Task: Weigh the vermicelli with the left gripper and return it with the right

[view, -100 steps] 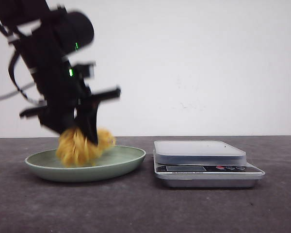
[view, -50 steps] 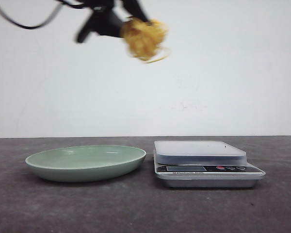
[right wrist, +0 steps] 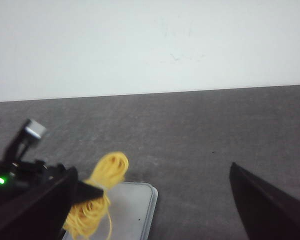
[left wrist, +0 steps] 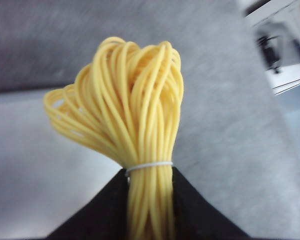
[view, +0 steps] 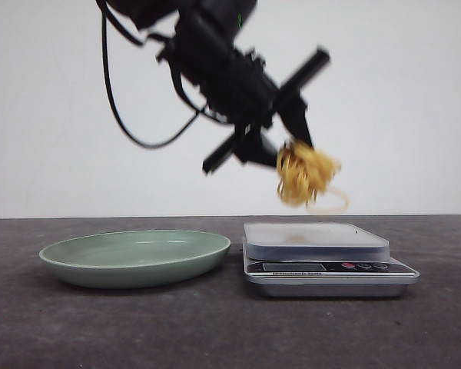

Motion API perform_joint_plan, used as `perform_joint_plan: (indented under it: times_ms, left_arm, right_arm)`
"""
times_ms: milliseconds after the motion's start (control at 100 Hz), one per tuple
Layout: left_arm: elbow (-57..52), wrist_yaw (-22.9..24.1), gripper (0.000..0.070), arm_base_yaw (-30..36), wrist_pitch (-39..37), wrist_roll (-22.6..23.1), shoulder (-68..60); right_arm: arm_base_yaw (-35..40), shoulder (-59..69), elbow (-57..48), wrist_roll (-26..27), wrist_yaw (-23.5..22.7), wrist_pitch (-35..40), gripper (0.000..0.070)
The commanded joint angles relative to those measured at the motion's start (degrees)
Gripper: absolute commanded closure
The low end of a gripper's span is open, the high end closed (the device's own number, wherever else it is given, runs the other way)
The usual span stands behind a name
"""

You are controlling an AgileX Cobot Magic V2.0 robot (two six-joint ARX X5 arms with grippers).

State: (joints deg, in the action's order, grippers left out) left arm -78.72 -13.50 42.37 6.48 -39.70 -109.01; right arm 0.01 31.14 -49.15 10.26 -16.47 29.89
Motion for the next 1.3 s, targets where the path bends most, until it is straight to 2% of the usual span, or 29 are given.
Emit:
perform_joint_plan:
  times_ms: [0,270,320,400,440,530,660,780,1040,1220,1290]
  left_arm:
    - [-1.57,-0.13,0.0697,0.44,-0.17,0.15,-1.81]
    - [-1.57,-0.94,0.0684,0.33,-0.07,2.54,-3.32]
    - [-1.57,-0.96,0.0595,0.33,-0.04,3.15,-3.32]
    - [-1.57,-0.98,0.0375,0.33,-0.04,3.23,-3.32]
    - [-1.57,-1.01,0.0327,0.33,-0.09,3.28,-3.32]
    - [-1.73,-1.42,0.0329,0.33,-0.24,4.92,-3.19]
    - [-2.08,-0.79,0.033,-0.72,0.9,10.27,0.94]
    - [-2.12,3.43,0.0338,-1.66,2.23,15.82,8.76]
    - [-2.14,15.65,0.0347,-2.21,9.25,29.81,32.65]
    - [-2.14,19.21,0.0348,-2.16,14.88,32.94,49.05]
    - [-2.14,22.14,0.0349,-2.16,18.01,34.38,54.75]
  right_arm:
    - [0.15,0.09,-1.25,-0.68,-0.09,-0.15,0.0086]
    - [0.15,0.09,-1.25,-0.7,-0.15,0.37,0.0084]
    - [0.15,0.09,-1.25,-0.7,-0.33,0.35,0.0083]
    - [0.15,0.09,-1.25,-0.79,-0.52,0.31,0.0083]
    - [0.15,0.09,-1.25,-0.83,-0.52,0.31,0.0083]
    - [0.15,0.09,-1.25,-0.85,-0.74,0.33,0.0083]
    - [0.24,0.09,-1.25,-1.31,-0.72,0.37,0.0083]
    - [0.24,0.09,-1.25,-1.31,-0.7,0.42,0.0083]
    - [0.24,0.09,-1.25,-1.31,-0.72,0.87,0.0084]
    - [0.24,-0.09,-1.25,-2.14,-0.85,1.46,0.0084]
    - [0.24,-0.2,-1.25,-2.12,-2.01,1.42,0.0084]
